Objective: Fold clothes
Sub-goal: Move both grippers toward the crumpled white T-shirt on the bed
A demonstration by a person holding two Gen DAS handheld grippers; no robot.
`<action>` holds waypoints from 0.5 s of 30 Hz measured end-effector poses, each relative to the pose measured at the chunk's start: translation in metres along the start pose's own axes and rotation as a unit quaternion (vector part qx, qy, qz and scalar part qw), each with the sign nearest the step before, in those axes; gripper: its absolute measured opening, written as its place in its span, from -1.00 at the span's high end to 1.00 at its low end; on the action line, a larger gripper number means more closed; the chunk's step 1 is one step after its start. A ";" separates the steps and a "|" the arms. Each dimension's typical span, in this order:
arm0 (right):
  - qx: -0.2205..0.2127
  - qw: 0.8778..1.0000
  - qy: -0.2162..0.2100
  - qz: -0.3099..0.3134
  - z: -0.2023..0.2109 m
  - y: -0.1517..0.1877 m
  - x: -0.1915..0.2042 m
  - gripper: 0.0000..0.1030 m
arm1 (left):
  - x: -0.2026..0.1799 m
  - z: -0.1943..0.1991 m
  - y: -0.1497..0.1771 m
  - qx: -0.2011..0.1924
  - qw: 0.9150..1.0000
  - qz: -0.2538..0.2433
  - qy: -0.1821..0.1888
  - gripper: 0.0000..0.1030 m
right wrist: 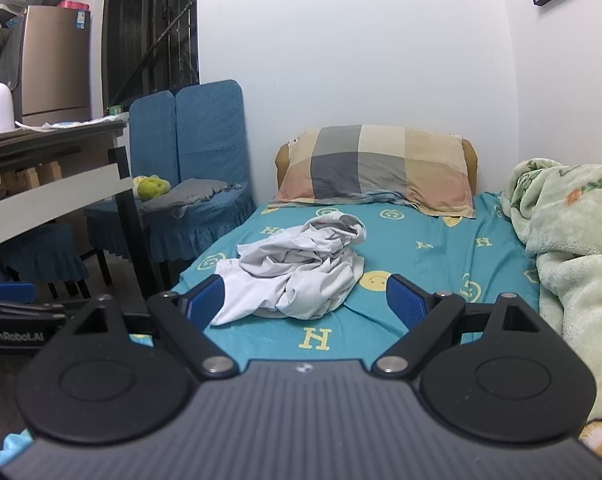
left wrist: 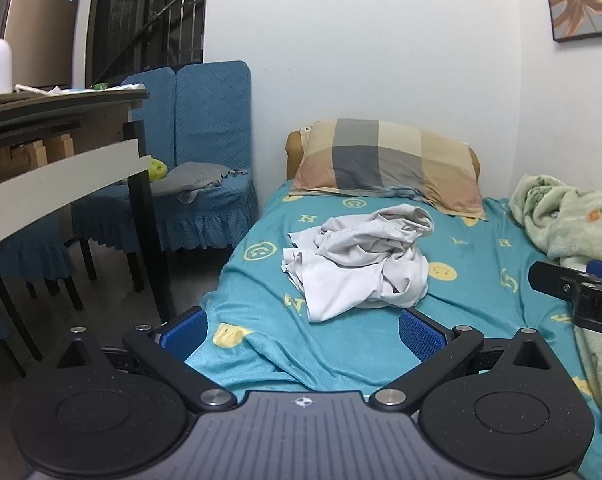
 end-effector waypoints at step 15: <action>0.011 1.000 0.016 0.013 -0.007 0.010 0.002 -0.73 | -0.009 -0.002 0.001 -0.008 1.000 -0.025 -0.004 -1.00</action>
Point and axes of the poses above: each gripper's, at about its wrist camera, not at the fingertips, and z roughly against the way its jaws point, x to its left, y to its underside, the point moved 6 cm from there along -z, roughly the way its jaws point, and after that the axes turned 12 degrees about -z, right-handed, at the moved point
